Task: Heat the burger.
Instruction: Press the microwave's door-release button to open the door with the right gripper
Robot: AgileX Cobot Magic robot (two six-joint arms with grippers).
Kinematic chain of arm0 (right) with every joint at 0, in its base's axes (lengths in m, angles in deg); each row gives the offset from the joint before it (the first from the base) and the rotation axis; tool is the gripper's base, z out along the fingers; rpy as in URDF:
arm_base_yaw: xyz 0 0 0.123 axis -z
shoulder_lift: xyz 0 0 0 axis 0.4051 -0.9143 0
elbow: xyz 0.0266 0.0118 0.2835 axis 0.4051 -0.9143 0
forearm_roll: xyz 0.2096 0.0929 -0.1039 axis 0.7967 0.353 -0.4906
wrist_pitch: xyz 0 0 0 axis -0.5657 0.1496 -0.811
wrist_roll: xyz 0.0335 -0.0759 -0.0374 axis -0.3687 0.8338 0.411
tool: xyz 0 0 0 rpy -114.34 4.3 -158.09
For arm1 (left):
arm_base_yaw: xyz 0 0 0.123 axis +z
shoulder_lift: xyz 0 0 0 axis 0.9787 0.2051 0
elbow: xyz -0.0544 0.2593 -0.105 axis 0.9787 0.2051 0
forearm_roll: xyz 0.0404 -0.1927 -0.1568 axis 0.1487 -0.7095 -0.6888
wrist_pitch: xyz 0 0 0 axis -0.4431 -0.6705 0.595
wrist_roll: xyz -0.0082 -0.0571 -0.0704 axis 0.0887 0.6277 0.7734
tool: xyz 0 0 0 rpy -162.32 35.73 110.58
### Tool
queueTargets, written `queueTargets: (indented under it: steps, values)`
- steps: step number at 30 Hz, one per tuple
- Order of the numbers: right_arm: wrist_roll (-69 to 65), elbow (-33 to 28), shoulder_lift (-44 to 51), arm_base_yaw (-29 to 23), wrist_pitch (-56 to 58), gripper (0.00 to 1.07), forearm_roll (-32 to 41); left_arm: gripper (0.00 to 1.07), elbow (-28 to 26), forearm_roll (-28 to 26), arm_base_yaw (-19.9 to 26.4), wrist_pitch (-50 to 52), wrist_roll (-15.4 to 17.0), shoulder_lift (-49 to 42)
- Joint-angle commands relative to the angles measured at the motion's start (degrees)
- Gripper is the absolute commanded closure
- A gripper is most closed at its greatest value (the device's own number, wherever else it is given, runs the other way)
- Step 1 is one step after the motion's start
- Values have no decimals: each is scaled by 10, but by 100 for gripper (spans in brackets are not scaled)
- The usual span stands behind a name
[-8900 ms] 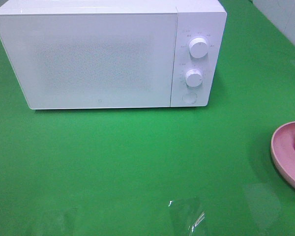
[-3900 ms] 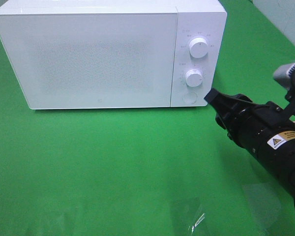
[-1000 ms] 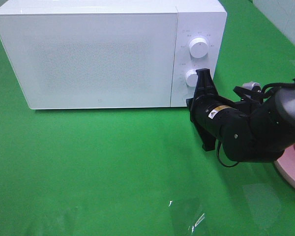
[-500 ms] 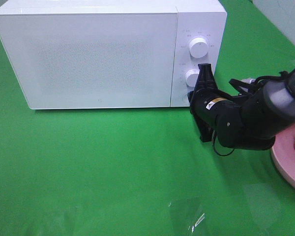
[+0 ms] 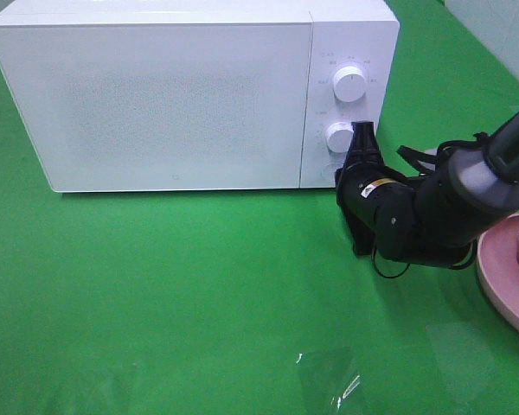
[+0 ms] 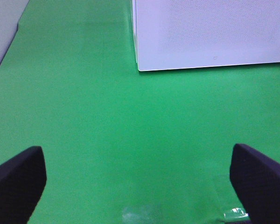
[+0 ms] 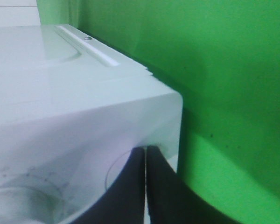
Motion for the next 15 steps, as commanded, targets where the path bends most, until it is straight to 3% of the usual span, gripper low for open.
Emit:
queueTargets:
  steps: [1, 15]
  values:
    - [-1, 19, -1, 2, -15, 107, -26, 7, 0, -3, -3, 8, 1, -9]
    - [-1, 23, -1, 2, -67, 107, -22, 7, 0, -3, -3, 8, 1, -9]
